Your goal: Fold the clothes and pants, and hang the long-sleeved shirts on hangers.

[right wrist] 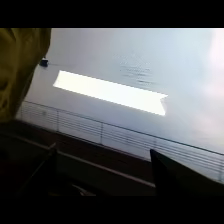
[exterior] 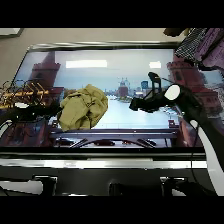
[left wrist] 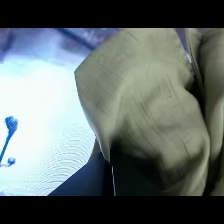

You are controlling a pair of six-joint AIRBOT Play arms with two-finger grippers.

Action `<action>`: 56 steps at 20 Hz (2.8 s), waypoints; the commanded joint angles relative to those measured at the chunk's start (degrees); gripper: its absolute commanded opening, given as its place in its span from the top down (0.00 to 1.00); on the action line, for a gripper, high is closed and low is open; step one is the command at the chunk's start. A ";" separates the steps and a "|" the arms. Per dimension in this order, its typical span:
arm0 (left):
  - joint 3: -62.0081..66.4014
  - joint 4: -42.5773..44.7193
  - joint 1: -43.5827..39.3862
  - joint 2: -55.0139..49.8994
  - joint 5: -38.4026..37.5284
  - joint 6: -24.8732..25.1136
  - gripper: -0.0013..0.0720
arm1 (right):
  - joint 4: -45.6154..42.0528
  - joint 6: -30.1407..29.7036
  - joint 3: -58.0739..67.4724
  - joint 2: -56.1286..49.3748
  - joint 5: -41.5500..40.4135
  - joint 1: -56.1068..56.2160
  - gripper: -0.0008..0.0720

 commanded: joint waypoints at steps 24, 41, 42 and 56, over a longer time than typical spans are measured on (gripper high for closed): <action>18.95 -0.33 -0.31 15.61 -13.33 -4.35 0.96 | 15.43 4.66 16.28 -4.20 -17.75 9.14 0.96; 40.13 21.97 -0.17 56.76 -11.96 -18.08 0.95 | -20.98 8.28 42.82 37.53 10.78 5.49 0.96; 40.13 22.45 -0.17 56.83 -14.21 -19.39 0.95 | -21.00 8.94 42.82 37.70 11.63 5.49 0.96; -3.13 20.20 -6.58 35.76 -6.93 -24.44 0.95 | -30.25 6.69 18.67 3.10 7.61 5.49 0.96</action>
